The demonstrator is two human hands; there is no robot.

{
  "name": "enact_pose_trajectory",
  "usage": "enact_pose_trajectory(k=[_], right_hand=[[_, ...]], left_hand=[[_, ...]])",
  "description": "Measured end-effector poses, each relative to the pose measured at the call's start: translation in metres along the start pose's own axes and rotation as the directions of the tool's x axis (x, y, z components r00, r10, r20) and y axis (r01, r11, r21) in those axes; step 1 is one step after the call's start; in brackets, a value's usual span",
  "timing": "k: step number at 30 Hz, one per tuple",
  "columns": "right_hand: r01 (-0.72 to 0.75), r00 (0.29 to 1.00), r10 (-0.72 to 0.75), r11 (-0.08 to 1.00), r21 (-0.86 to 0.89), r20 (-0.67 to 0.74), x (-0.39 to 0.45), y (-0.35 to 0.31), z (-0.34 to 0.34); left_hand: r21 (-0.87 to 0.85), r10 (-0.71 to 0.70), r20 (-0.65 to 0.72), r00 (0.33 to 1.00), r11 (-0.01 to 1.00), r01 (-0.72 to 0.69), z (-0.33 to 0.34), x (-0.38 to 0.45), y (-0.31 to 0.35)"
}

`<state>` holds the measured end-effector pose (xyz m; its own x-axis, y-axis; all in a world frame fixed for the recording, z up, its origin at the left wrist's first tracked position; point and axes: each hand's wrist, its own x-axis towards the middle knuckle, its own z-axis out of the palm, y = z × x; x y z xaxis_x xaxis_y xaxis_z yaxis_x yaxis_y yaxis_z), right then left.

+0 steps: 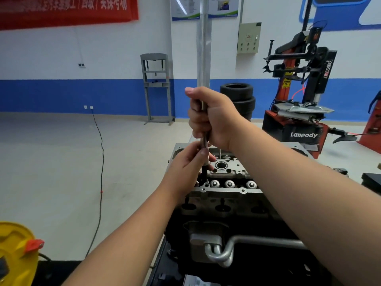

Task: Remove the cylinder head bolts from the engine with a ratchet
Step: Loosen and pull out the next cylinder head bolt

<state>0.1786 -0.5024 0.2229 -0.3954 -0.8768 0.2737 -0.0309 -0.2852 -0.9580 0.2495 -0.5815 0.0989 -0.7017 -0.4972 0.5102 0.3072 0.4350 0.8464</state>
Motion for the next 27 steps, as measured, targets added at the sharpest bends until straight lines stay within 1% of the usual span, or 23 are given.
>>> enact_pose_trajectory(k=[1,2,3,4,5,6,7,8,9,10,11,12,13,14,15,16,17,19,21,23,24,26,27], right_hand=[[-0.003,1.000,0.003,1.000,0.004,-0.027,0.000,-0.001,-0.001],[0.018,0.995,-0.019,1.000,-0.014,-0.094,0.001,0.001,0.001],[0.065,0.979,-0.078,0.995,-0.073,-0.189,0.000,0.004,0.006],[0.125,0.941,-0.172,0.977,-0.172,-0.293,-0.001,0.009,0.012],[0.177,0.881,-0.280,0.943,-0.283,-0.381,-0.002,0.015,0.018],[0.221,0.817,-0.377,0.904,-0.366,-0.436,-0.003,0.021,0.024],[0.253,0.773,-0.438,0.877,-0.409,-0.460,-0.004,0.026,0.029],[0.268,0.757,-0.456,0.869,-0.415,-0.467,-0.003,0.028,0.033],[0.264,0.769,-0.440,0.879,-0.397,-0.464,-0.002,0.028,0.035],[0.247,0.801,-0.395,0.902,-0.353,-0.449,-0.001,0.026,0.036],[0.225,0.848,-0.329,0.933,-0.281,-0.415,0.002,0.022,0.034],[0.190,0.903,-0.247,0.963,-0.190,-0.352,0.004,0.018,0.030],[0.131,0.955,-0.154,0.986,-0.105,-0.253,0.006,0.014,0.024],[0.068,0.988,-0.073,0.997,-0.038,-0.135,0.007,0.010,0.017],[0.026,0.999,-0.026,1.000,0.008,-0.039,0.007,0.008,0.009],[0.012,1.000,-0.012,0.999,0.038,0.016,0.007,0.007,0.002],[0.015,0.999,-0.018,0.998,0.060,0.038,0.006,0.006,-0.004],[0.038,0.999,-0.040,0.995,0.089,0.021,0.004,0.007,-0.009],[0.055,0.998,-0.053,0.993,0.102,-0.021,0.002,0.010,-0.005],[0.081,0.989,-0.069,0.992,0.093,-0.130,0.000,0.012,0.003],[0.116,0.970,-0.104,0.992,0.043,-0.220,-0.001,0.013,0.008],[0.178,0.893,-0.226,0.972,-0.155,-0.390,-0.005,0.019,0.021],[0.193,0.860,-0.273,0.956,-0.221,-0.431,-0.007,0.023,0.027]], left_hand=[[0.012,-0.002,0.002,1.000,1.000,0.002,0.000,0.000,-0.001],[0.019,-0.003,-0.004,1.000,1.000,0.003,0.001,0.001,-0.001],[0.021,0.004,-0.011,1.000,1.000,-0.004,0.001,0.001,-0.001],[0.021,0.007,-0.018,1.000,1.000,-0.007,0.001,0.001,0.002],[0.032,0.018,-0.025,1.000,0.999,-0.018,0.001,0.001,0.004],[0.043,0.029,-0.033,0.999,0.999,-0.028,0.001,0.002,0.005],[0.046,0.028,-0.046,0.999,0.999,-0.026,0.001,0.003,0.004],[0.032,0.013,-0.065,0.998,0.999,-0.011,0.000,0.003,0.002],[0.016,0.004,-0.092,0.996,1.000,-0.002,0.000,0.004,0.000],[-0.001,0.002,-0.113,0.994,1.000,-0.003,-0.001,0.005,-0.002],[-0.023,0.005,-0.119,0.993,1.000,-0.008,-0.002,0.005,-0.005],[-0.047,-0.001,-0.110,0.994,0.999,-0.004,-0.003,0.004,-0.006],[-0.076,-0.003,-0.094,0.996,0.997,-0.004,-0.004,0.004,-0.006],[-0.100,-0.005,-0.076,0.997,0.995,-0.003,-0.004,0.004,-0.006],[-0.111,-0.004,-0.060,0.998,0.994,-0.003,-0.004,0.004,-0.005],[-0.107,-0.008,-0.042,0.999,0.994,0.003,-0.004,0.003,-0.003],[-0.081,-0.007,-0.029,1.000,0.997,0.005,-0.003,0.003,-0.003],[-0.016,-0.001,-0.025,1.000,1.000,0.001,-0.001,0.002,-0.004],[0.003,0.002,-0.031,1.000,1.000,-0.002,-0.001,0.001,0.000],[0.012,0.003,-0.051,0.999,1.000,-0.002,-0.002,0.001,0.000],[0.009,-0.002,-0.060,0.998,1.000,0.003,-0.002,0.001,-0.001],[-0.009,-0.019,-0.087,0.996,1.000,0.019,-0.002,0.002,-0.003],[-0.012,-0.024,-0.106,0.994,1.000,0.023,-0.002,0.003,-0.002]])
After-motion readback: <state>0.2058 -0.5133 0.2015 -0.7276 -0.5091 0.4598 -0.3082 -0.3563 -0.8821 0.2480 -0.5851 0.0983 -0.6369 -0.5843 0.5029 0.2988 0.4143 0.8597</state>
